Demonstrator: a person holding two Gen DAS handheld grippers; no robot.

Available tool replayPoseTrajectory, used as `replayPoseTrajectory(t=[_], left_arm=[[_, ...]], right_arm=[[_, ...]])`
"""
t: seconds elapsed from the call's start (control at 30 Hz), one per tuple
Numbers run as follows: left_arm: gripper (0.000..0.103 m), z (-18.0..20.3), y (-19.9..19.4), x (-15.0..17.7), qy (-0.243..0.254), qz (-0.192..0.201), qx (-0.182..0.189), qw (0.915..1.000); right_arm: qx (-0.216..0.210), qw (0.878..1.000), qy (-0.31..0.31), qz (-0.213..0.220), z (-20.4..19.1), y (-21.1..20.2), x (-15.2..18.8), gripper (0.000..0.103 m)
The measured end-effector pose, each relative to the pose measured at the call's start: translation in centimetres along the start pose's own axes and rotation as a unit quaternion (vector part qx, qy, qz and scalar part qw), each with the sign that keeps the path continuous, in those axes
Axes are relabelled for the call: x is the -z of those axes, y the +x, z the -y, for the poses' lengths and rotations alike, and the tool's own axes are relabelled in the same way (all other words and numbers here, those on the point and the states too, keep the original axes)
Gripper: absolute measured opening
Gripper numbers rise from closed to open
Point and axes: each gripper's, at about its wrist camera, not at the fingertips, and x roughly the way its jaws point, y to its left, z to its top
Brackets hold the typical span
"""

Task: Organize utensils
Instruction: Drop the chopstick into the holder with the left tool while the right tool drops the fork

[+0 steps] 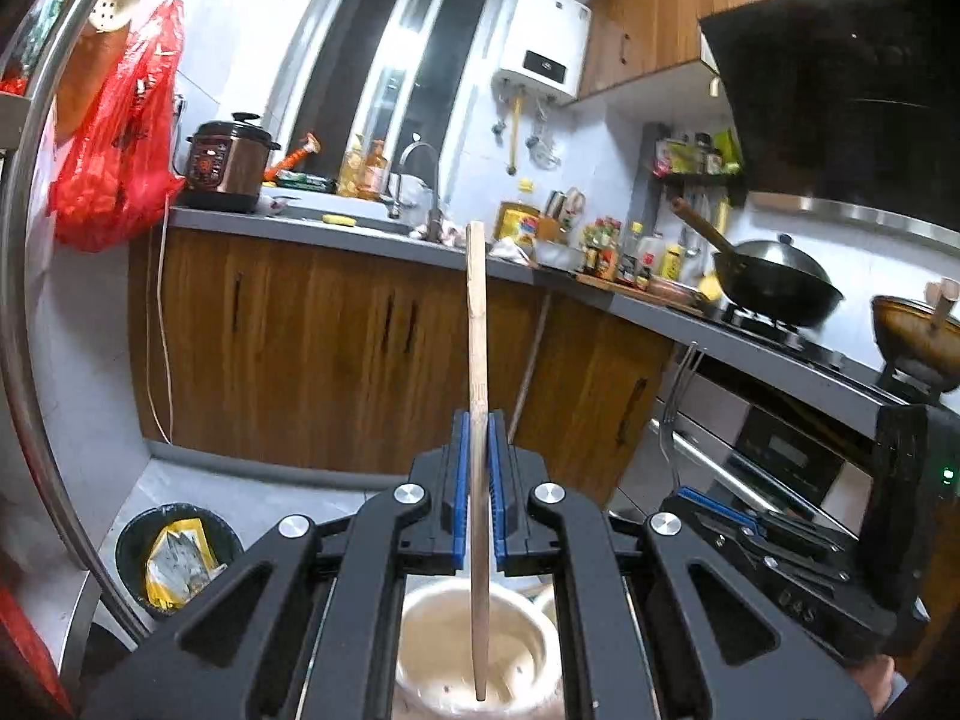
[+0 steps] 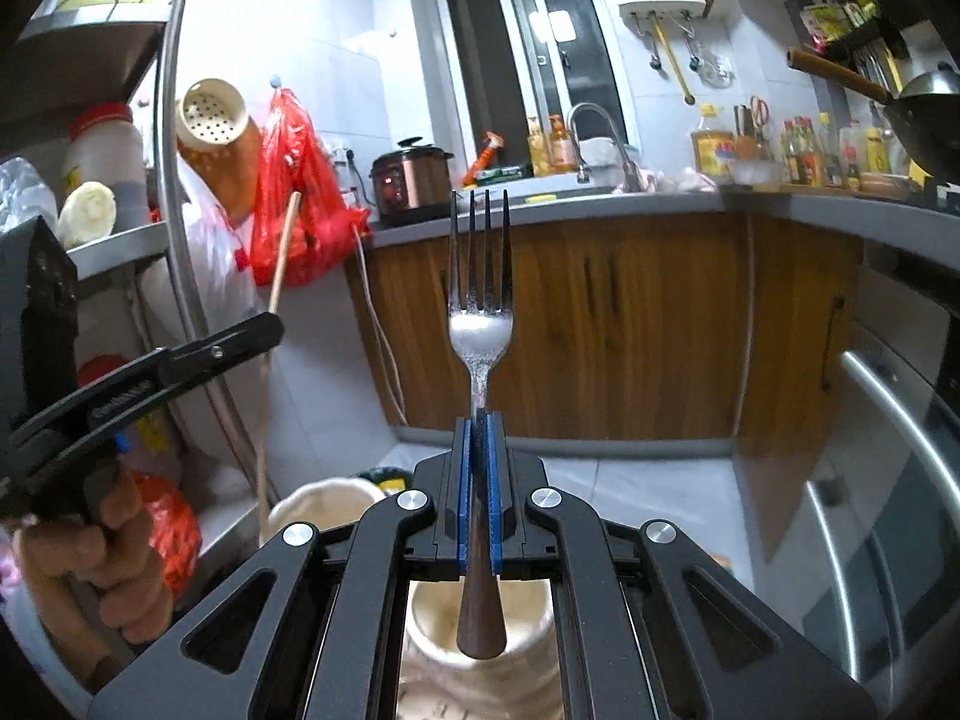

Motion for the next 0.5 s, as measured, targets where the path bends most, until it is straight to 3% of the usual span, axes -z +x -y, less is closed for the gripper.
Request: replayPoseTrajectory(t=[0.23, 0.5], left_arm=[[0.006, -0.7, 1.2, 3.8, -0.006, -0.005, -0.013, 0.9999], [0.006, -1.2, -1.3, 7.2, -0.009, -0.019, -0.017, 0.9996]], right_arm=[[0.009, 1.000, -0.019, -0.022, -0.7, 2.5, 2.7, 0.006], [0.015, 0.998, -0.022, -0.054, -1.0, 1.5, 5.7, 0.006]])
